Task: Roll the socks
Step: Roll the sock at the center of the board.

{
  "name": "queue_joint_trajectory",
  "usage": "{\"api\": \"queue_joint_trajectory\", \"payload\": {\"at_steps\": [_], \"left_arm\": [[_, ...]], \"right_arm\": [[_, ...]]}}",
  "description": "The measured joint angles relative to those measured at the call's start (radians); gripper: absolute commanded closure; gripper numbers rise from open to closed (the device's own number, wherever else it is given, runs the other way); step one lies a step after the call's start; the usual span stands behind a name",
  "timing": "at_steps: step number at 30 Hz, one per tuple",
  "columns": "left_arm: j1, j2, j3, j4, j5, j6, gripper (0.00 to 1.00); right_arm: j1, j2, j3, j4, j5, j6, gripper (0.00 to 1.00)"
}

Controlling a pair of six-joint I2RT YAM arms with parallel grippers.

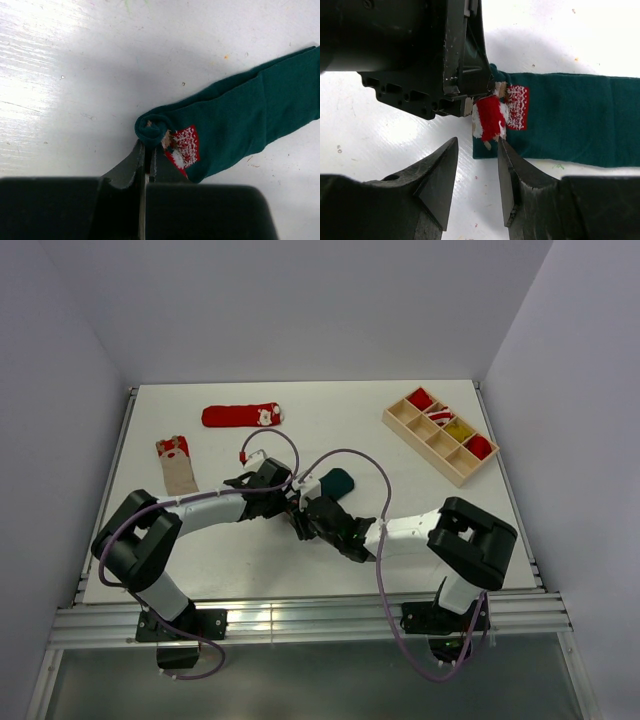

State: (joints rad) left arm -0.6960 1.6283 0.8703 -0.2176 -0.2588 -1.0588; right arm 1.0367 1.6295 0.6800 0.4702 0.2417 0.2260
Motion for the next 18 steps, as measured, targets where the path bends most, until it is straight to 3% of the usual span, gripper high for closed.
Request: {"api": "queue_joint_trajectory", "payload": {"at_steps": [18], "left_arm": [[0.012,0.002,0.002,-0.001,-0.008,0.0,1.0]], "right_arm": [[0.002,0.165,0.113,-0.056,0.038,0.009,0.57]]}}
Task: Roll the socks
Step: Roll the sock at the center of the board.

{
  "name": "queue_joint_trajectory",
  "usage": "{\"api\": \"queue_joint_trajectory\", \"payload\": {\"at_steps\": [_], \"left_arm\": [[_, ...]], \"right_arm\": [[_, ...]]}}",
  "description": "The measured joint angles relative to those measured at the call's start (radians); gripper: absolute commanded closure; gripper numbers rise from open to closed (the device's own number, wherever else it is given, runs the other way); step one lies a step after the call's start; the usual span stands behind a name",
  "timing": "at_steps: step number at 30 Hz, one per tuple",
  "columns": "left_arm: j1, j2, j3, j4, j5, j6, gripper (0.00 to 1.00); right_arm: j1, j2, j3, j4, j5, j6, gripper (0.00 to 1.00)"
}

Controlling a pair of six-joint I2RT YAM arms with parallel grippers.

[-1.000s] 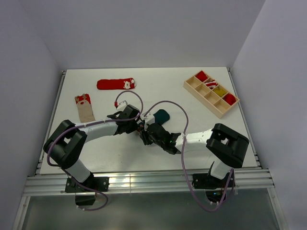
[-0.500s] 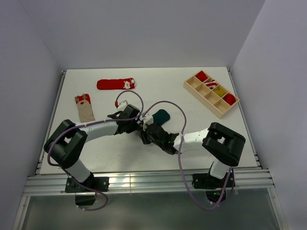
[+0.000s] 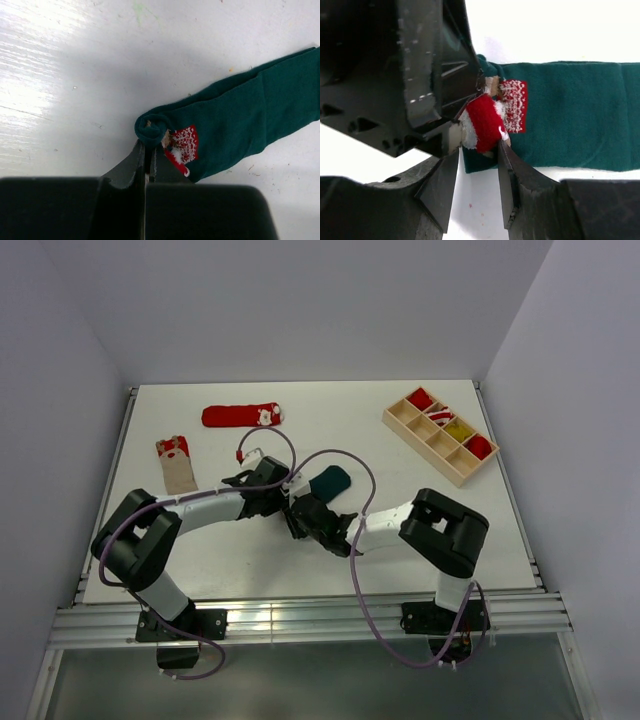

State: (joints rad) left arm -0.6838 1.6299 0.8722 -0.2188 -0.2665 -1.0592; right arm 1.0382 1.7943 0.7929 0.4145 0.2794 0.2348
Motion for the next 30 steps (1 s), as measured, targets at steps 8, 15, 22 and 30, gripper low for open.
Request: {"api": "queue_joint_trajectory", "payload": {"at_steps": [8,15,22,30], "left_arm": [[0.015,-0.004,0.0,0.01,0.003,-0.001,0.95],[0.017,-0.019,-0.008,0.012,-0.013,-0.023,0.68],[0.034,-0.118,-0.09,0.034,-0.057,-0.082,0.28],[0.016,-0.273,-0.198,0.08,-0.047,-0.121,0.27]], "right_arm": [[0.0,0.032,0.061,-0.071,0.056,0.03,1.0],[-0.031,0.035,0.08,-0.098,-0.017,0.021,1.0],[-0.116,0.031,0.088,-0.097,-0.335,0.051,1.0],[-0.337,0.108,0.08,-0.009,-0.787,0.264,1.0]]}}
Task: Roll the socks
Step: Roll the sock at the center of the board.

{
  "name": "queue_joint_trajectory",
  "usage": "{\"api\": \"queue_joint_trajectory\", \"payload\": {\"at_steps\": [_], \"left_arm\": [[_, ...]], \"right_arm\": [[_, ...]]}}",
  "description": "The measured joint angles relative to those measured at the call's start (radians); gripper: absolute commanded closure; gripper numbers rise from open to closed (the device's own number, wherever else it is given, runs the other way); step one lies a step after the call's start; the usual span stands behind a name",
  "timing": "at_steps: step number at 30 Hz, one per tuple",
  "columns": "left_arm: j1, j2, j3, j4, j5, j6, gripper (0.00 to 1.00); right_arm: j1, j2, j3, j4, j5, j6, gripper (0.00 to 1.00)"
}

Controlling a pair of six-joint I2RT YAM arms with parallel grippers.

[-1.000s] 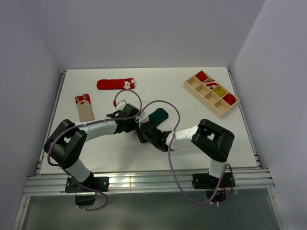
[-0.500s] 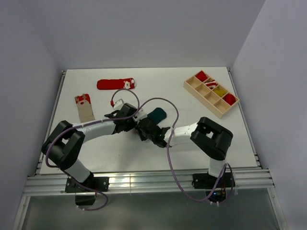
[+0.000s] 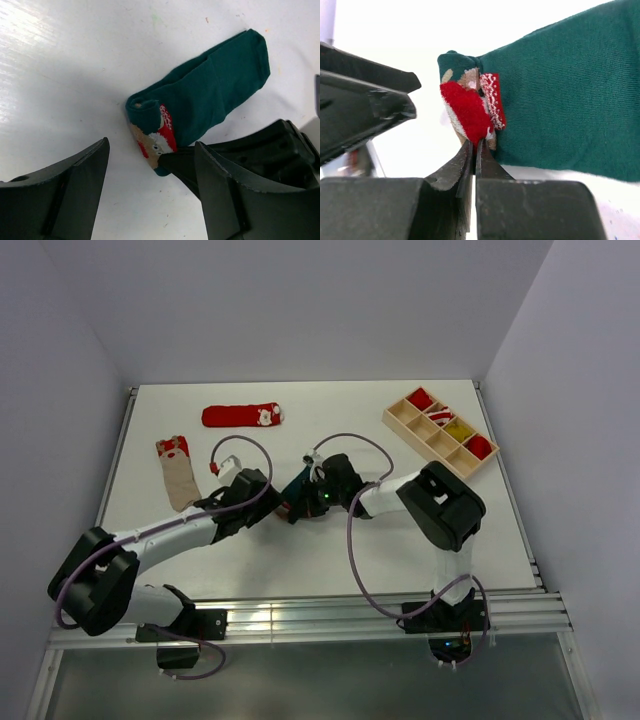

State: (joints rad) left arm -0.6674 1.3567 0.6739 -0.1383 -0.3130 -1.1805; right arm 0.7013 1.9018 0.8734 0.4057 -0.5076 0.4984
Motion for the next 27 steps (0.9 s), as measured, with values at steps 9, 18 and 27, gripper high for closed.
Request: {"api": "queue_joint_trajectory", "payload": {"at_steps": [9,18,27], "left_arm": [[0.0,-0.015,-0.064,0.057,0.008,-0.018,0.3],[0.0,0.073,-0.066,0.093,0.005,-0.039,0.35],[0.0,0.096,-0.082,0.138,-0.005,-0.08,0.56]], "right_arm": [[-0.057,0.101,0.042,0.058,-0.225,0.123,1.0],[-0.072,0.138,0.056,0.069,-0.304,0.178,1.0],[-0.085,0.156,0.058,0.084,-0.341,0.219,1.0]]}}
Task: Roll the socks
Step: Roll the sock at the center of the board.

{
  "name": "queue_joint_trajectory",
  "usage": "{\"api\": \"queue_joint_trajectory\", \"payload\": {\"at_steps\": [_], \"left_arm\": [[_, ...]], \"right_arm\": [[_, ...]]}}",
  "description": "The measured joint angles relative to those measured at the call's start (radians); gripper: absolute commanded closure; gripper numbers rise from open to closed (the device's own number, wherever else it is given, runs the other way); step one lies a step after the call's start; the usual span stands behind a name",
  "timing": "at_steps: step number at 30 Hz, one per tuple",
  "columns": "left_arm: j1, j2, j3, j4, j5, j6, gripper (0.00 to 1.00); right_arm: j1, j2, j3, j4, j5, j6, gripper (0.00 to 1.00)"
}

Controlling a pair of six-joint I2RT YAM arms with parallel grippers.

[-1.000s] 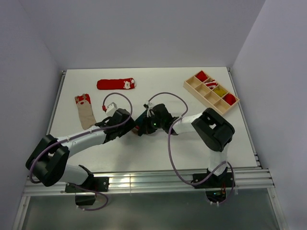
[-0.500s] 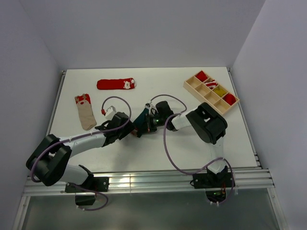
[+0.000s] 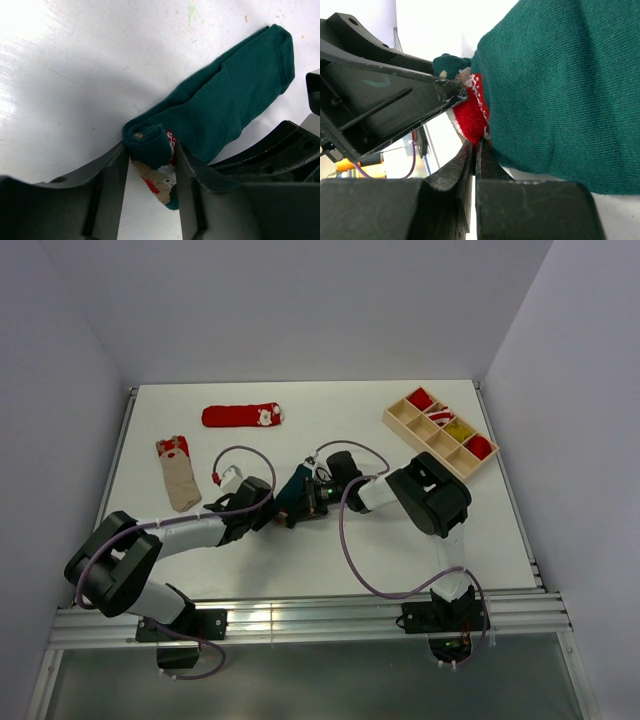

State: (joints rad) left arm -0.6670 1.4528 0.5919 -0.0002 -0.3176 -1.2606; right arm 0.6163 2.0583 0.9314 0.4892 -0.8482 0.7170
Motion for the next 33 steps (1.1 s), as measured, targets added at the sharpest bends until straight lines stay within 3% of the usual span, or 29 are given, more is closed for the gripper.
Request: {"api": "queue_joint_trajectory", "payload": {"at_steps": [3,9,11,14,20,27,33], "left_arm": [[0.0,0.017,0.0,0.018,-0.001,-0.007,0.65],[0.0,0.044,0.02,0.023,-0.002,-0.001,1.0],[0.0,0.055,0.035,0.014,0.005,0.011,1.0],[0.0,0.071,0.061,-0.005,0.024,0.025,1.0],[-0.001,0.105,0.133,-0.086,0.05,0.073,1.0],[0.0,0.132,0.201,-0.182,0.058,0.128,1.0],[0.001,0.157,0.246,-0.23,0.07,0.168,1.0]], "right_arm": [[0.0,0.0,0.001,-0.003,0.002,0.0,1.0],[0.002,-0.026,-0.007,-0.023,0.037,-0.023,1.0],[0.01,-0.051,-0.024,-0.031,0.069,-0.043,0.98],[0.028,-0.111,-0.068,-0.036,0.148,-0.09,0.81],[0.111,-0.283,-0.155,-0.088,0.397,-0.223,0.63],[0.261,-0.401,-0.219,-0.103,0.713,-0.367,0.59],[0.336,-0.418,-0.239,-0.078,0.853,-0.465,0.58]]}}
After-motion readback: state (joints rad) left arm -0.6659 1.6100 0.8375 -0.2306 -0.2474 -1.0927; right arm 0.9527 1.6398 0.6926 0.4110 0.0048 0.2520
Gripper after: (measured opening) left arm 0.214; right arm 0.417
